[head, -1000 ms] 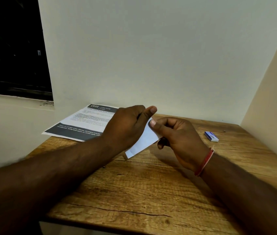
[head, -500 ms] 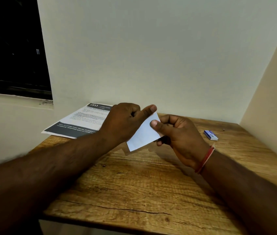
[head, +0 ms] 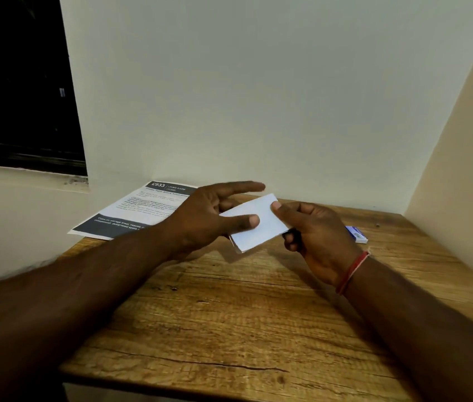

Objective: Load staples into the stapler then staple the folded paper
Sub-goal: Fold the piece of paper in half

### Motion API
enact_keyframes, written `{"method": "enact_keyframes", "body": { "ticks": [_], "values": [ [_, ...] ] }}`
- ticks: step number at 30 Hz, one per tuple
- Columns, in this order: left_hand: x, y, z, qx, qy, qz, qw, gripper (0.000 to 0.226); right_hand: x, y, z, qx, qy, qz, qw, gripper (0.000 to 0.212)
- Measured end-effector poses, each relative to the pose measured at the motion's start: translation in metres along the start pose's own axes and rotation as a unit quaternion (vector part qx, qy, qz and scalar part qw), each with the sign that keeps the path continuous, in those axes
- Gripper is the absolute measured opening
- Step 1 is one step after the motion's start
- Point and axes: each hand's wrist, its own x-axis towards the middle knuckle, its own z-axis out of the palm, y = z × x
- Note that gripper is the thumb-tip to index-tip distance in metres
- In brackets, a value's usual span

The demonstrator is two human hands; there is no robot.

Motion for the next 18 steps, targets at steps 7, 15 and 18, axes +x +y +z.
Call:
{"method": "enact_keyframes", "body": {
  "ticks": [7, 15, 18],
  "values": [
    [-0.002, -0.005, -0.004, 0.056, -0.074, -0.01, 0.996, 0.048, 0.0, 0.004, 0.002, -0.007, -0.02, -0.014, 1.0, 0.029],
    [0.003, -0.008, -0.006, -0.056, -0.008, -0.018, 0.998, 0.058, 0.016, -0.016, -0.046, -0.175, 0.159, -0.154, 0.959, 0.031],
    [0.005, -0.01, -0.004, -0.147, 0.021, -0.038, 0.988, 0.056, 0.021, -0.021, -0.065, -0.228, 0.126, -0.134, 0.956, 0.029]
  ]
}}
